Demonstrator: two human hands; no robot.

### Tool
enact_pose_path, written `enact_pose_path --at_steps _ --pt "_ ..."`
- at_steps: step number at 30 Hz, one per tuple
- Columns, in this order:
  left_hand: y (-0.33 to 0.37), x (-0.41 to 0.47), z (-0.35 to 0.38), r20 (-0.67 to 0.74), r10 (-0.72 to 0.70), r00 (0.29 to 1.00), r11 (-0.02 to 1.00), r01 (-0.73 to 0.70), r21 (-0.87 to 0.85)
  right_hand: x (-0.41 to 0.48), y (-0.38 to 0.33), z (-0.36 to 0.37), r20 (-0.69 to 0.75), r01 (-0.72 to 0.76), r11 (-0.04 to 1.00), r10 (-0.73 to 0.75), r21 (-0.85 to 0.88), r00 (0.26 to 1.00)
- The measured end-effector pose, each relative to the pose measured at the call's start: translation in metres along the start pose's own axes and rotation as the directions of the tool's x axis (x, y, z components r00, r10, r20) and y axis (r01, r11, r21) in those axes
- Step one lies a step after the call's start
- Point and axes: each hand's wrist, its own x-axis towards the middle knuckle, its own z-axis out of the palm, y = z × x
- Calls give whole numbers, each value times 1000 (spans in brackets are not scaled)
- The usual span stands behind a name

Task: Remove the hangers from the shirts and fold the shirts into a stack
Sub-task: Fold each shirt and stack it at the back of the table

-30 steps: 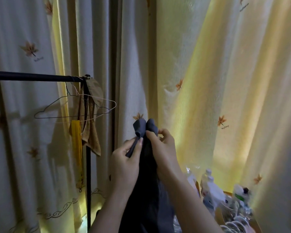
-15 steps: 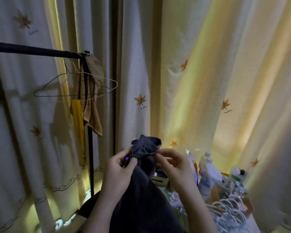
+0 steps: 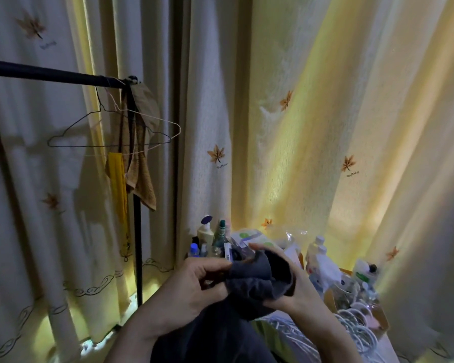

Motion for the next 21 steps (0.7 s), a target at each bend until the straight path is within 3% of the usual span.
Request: enact_pose_path --at_steps 2,4,6,9,12,15,21 --pt "4 8 -2 -77 42 996 999 -42 10 7 -13 7 -41 42 998 -44 -56 998" --pt "15 21 -8 -154 101 983 993 -90 78 16 -28 16 -214 90 990 -113 -113 970" --pt "32 34 -13 -185 140 973 988 -125 92 28 -43 16 -396 150 974 -208 -172 894" --pt "56 45 -22 -96 177 979 981 -168 100 52 -78 -7 -545 232 921 -373 -312 751" --pt "74 49 -39 -3 263 965 914 -249 320 77 -125 -41 -547 261 846 -506 -465 667" --pt "87 60 -57 -13 237 972 901 -214 378 95 -163 -58 -415 265 753 -579 -603 701" --pt "87 97 -65 -290 241 926 843 -52 536 119 -189 -65 -312 13 584 -453 -812 835"
